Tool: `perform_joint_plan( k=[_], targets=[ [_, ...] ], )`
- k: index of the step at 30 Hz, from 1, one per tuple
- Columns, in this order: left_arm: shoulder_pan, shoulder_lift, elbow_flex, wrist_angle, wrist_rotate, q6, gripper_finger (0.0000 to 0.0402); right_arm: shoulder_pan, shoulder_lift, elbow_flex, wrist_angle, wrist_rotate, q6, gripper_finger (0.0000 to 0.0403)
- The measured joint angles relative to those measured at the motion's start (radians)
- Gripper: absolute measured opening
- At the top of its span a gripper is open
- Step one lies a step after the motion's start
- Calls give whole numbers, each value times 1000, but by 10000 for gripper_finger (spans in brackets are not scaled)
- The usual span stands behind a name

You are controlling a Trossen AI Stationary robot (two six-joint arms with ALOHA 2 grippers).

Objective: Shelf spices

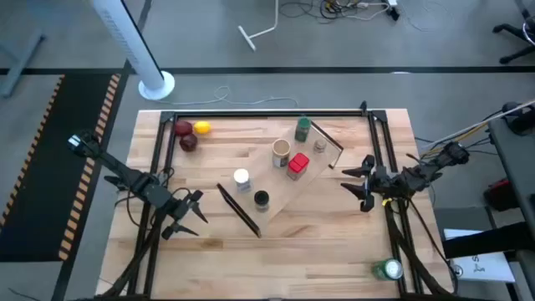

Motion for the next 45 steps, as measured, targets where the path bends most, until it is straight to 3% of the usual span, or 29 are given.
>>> perform_joint_plan(
  k=[12,34,45],
  targets=[
    [0,0,0,0,0,0,240,0,0,0,0,0,0,199],
    [0,0,0,0,0,0,215,0,0,0,0,0,0,199],
    [0,0,0,0,0,0,228,0,0,0,0,0,0,199]
  ],
)
